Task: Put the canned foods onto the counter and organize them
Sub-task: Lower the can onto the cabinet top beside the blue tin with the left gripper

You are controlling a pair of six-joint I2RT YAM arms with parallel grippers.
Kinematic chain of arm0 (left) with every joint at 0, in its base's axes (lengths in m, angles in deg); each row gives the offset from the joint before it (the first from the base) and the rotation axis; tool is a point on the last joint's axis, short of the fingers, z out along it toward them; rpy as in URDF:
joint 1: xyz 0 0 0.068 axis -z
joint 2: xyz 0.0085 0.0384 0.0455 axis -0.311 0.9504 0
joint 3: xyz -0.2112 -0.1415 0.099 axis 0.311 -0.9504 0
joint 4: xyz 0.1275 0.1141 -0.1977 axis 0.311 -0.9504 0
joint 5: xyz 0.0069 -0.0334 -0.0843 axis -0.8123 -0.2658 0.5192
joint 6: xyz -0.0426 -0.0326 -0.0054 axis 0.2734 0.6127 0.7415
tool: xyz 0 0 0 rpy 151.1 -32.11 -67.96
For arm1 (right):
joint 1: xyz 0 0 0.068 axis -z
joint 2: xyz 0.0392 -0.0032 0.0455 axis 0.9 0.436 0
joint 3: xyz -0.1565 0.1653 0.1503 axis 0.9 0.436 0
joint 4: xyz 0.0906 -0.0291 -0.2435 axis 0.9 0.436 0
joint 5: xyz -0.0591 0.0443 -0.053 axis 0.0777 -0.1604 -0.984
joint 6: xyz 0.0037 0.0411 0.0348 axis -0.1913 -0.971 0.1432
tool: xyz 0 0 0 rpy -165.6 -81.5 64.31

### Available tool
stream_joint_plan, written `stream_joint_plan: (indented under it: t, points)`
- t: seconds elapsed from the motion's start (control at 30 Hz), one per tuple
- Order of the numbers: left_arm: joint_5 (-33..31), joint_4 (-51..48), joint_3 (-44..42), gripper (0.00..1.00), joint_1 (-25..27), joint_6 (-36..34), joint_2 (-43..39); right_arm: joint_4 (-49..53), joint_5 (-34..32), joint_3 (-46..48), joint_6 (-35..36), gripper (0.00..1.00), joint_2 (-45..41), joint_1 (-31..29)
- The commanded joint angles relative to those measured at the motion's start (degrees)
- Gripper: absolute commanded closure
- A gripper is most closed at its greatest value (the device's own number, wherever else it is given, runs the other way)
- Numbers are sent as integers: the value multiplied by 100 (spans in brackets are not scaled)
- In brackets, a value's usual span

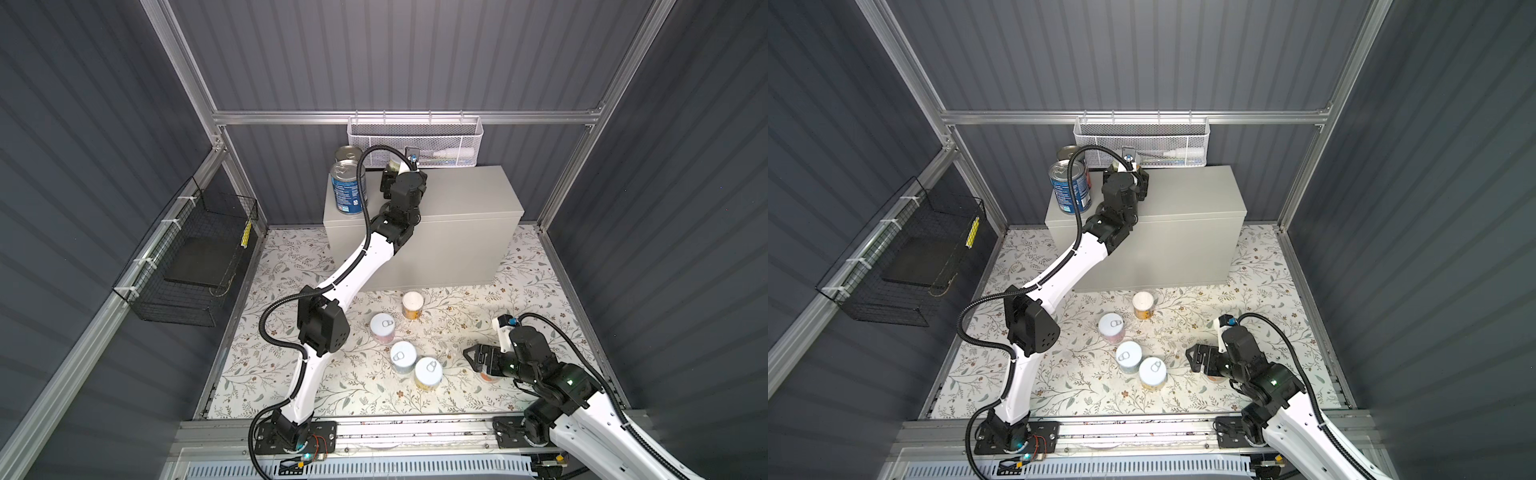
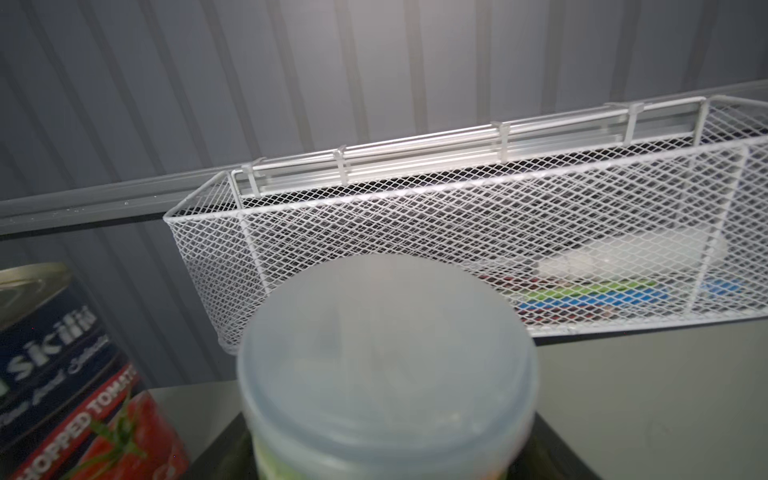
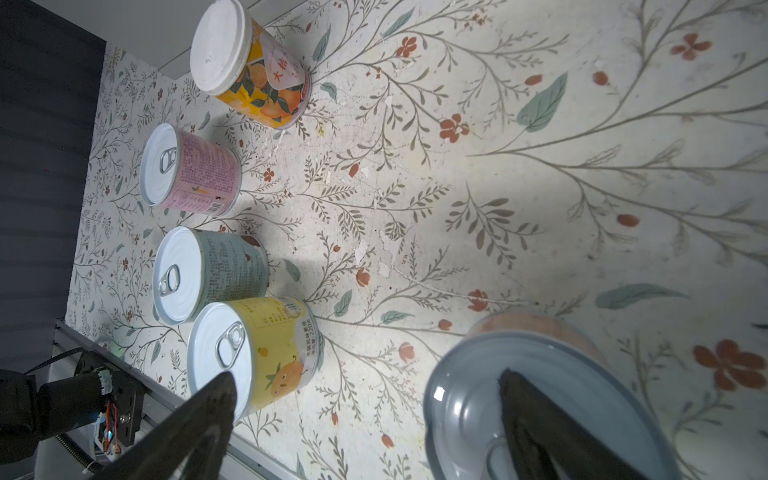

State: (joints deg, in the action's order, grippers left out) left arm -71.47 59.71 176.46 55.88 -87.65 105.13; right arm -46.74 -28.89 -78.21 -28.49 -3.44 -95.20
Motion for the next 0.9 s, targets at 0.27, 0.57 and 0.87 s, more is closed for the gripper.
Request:
stream_joint_plan:
  t: [0.27,0.57,0.87]
  points:
    - [409,455,-484,0,-14,245,-473,-30,-174,-468,379,1,373,8]
    - [48,882,-1003,0,384,-391,-788,226,-563,-615,333,1,320,37]
    - [-522,1167,-1126,0,883,-1016,-847,566,-1026,-657,50,1,260,121]
